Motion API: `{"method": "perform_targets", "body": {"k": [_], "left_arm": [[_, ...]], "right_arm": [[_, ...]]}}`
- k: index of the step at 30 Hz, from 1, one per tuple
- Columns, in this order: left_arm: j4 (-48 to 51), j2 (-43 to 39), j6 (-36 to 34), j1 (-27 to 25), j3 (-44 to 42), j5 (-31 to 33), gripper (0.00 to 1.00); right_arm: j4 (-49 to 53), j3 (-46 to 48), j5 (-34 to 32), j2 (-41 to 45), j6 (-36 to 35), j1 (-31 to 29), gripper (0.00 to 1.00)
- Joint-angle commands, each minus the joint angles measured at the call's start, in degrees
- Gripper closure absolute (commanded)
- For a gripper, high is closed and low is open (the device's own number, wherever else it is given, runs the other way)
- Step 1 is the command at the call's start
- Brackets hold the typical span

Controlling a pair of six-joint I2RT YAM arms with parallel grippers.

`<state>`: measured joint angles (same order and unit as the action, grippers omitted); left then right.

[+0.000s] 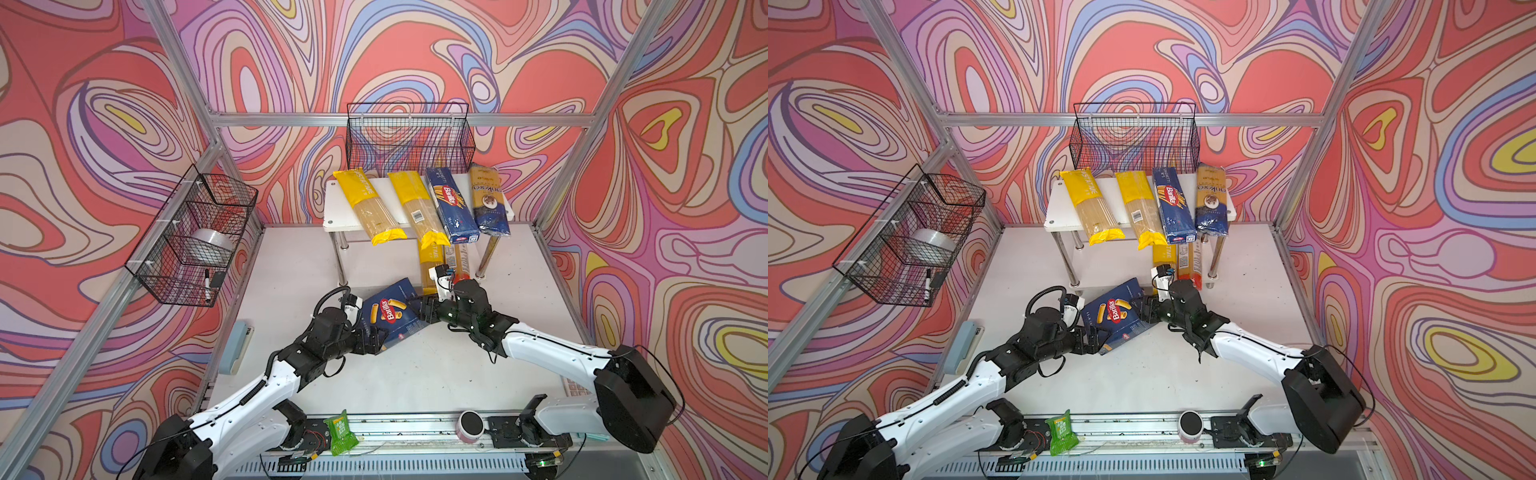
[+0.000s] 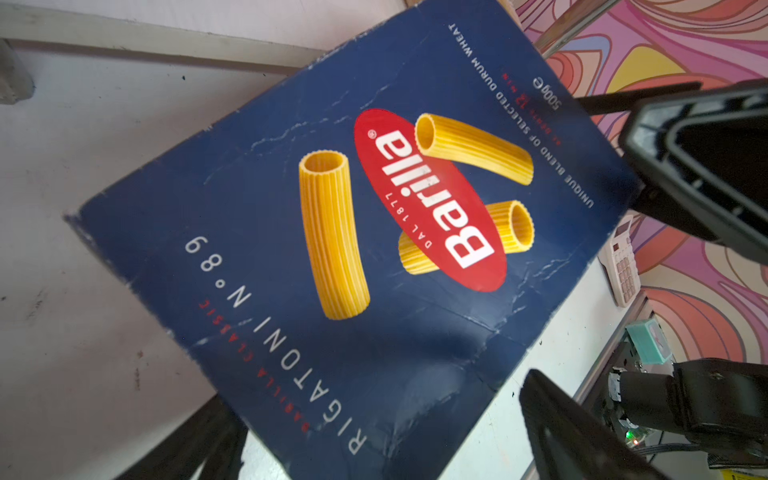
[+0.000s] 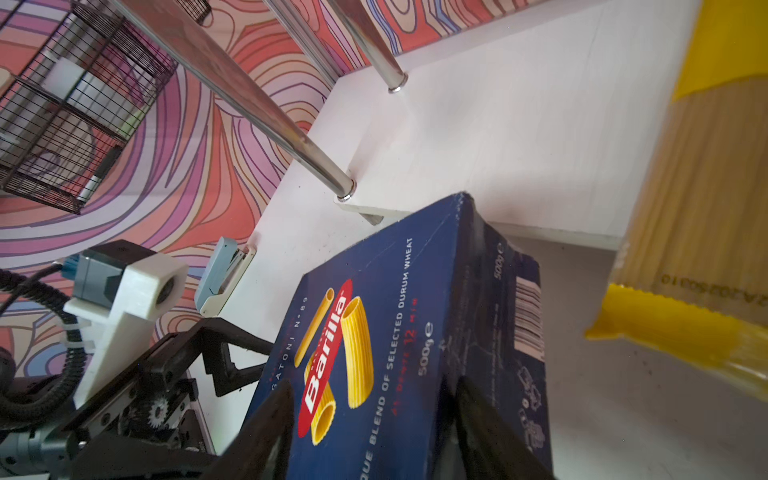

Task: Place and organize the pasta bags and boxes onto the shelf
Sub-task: 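Lift and tilt the Rigatoni box upright toward the shelf with both grippers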

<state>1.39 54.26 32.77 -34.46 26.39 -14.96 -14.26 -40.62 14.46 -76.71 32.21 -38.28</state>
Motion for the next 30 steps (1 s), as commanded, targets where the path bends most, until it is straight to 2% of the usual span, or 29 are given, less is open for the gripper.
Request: {"method": "perform_targets", "body": {"k": [1, 9, 30], "left_arm": [[-12.73, -1.87, -3.94, -1.40, 6.24, -6.36, 0.00], [-15.15, -0.97, -7.84, -1.40, 7.35, -2.28, 0.00], [-18.79, 5.91, -14.04, -1.34, 12.60, -1.23, 0.00]], "right_arm": [[-5.15, -1.53, 9.81, -0.46, -0.11, -2.85, 0.38], [-6.73, -0.89, 8.62, -0.79, -0.12, -2.85, 0.39], [-9.95, -3.02, 6.09, -3.52, -1.57, -2.85, 0.44]]}}
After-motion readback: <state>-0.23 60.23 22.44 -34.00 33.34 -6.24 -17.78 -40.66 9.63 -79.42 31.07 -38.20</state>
